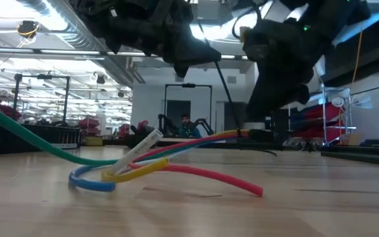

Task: Ziptie cables
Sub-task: Wrap the cable wires with the black zip tie

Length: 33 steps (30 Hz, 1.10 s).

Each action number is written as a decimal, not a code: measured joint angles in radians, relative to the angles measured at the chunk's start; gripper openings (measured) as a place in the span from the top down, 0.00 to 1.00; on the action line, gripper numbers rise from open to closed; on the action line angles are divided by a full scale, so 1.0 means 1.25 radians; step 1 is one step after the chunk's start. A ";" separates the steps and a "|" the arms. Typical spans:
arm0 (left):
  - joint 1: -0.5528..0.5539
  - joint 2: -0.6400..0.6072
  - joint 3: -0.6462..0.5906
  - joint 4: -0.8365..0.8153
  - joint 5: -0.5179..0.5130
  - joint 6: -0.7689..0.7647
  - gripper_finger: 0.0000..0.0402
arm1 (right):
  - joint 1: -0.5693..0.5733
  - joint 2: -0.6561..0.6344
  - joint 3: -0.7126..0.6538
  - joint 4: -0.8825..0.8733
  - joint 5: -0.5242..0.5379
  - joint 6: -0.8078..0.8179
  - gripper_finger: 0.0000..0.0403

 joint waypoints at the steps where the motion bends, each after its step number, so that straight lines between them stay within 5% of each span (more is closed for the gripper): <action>1: 0.000 0.000 0.000 0.000 0.000 0.000 1.00 | 0.000 0.000 0.004 -0.002 0.012 0.009 0.75; 11: -0.001 0.000 0.000 -0.003 0.000 -0.010 1.00 | -0.001 0.047 0.007 0.016 0.204 0.177 0.77; 24: -0.001 0.002 -0.002 -0.004 -0.001 -0.020 1.00 | -0.001 0.119 0.008 0.064 0.228 0.197 0.98; 33: -0.002 -0.064 -0.005 -0.014 -0.007 -0.023 1.00 | 0.000 0.142 0.007 0.036 0.233 0.190 1.00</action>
